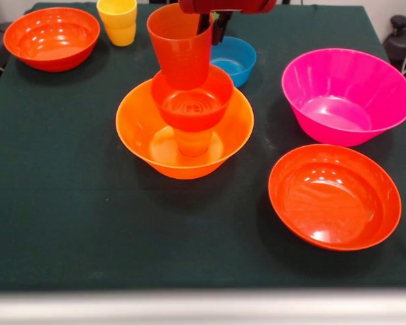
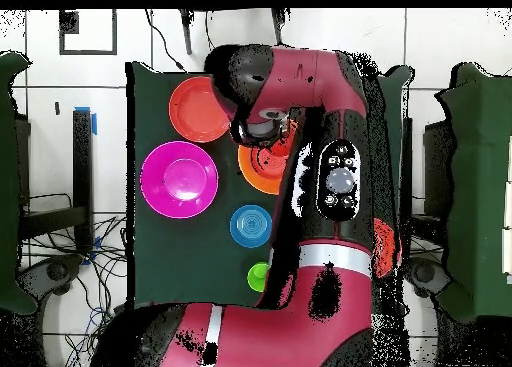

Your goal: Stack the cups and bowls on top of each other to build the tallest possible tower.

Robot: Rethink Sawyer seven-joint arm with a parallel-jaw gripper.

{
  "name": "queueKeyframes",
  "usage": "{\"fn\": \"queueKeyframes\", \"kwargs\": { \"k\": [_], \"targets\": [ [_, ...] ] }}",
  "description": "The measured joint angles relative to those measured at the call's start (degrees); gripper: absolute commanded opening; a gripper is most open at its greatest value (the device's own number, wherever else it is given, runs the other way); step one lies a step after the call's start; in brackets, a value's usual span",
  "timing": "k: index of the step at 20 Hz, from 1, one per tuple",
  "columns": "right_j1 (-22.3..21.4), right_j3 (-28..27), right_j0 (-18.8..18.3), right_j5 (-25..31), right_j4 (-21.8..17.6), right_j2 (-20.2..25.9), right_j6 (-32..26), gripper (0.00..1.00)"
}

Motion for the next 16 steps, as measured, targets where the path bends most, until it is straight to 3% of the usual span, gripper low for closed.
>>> {"fn": "queueKeyframes", "kwargs": {
  "k": [16],
  "targets": [
    [0.61, -0.01, 0.64, -0.01, 1.03, -0.48, 0.00, 0.00]
  ]
}}
